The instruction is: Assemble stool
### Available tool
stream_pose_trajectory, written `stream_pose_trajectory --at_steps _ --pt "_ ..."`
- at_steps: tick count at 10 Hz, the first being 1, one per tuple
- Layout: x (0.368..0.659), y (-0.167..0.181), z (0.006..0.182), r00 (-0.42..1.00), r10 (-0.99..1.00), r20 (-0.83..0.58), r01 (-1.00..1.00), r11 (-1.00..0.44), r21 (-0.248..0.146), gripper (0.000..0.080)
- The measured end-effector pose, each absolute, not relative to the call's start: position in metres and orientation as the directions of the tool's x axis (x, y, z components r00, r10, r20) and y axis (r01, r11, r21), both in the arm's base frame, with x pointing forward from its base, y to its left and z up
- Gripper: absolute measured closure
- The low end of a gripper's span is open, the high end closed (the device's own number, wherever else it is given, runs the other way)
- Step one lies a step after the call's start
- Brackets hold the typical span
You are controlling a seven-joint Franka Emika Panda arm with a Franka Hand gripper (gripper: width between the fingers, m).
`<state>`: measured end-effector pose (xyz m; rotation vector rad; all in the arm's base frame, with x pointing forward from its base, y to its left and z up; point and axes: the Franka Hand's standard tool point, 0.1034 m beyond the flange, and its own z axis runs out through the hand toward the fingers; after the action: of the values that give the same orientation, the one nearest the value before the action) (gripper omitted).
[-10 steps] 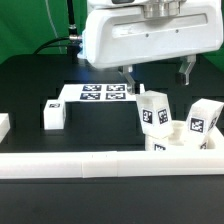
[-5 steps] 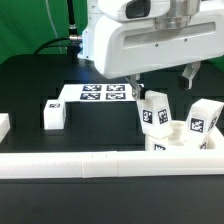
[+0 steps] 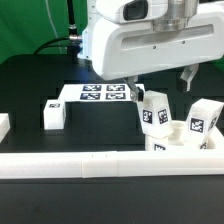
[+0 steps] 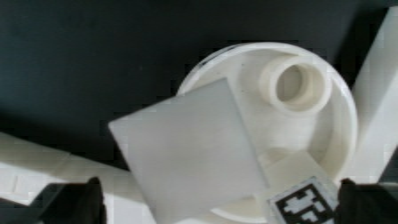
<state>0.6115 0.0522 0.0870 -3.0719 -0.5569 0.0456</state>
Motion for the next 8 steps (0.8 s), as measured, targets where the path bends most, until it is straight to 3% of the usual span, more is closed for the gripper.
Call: stream_pose_trajectory --at_steps 4,6,7,8 --pt "0.6073 0.0429 0.079 0.933 0.357 -0.035 0.357 -0.934 -0.025 0.0151" --pt "0.6073 0.043 0.0791 0.939 0.343 -0.036 0.343 -0.939 -0.024 0.0193" --pt "0.6072 0.0429 0.079 0.944 0.327 -0.036 0.326 -0.945 -0.024 0.0361" --pt "0.6073 0.0427 0.079 0.944 0.326 -0.036 0.326 -0.945 -0.023 0.0465"
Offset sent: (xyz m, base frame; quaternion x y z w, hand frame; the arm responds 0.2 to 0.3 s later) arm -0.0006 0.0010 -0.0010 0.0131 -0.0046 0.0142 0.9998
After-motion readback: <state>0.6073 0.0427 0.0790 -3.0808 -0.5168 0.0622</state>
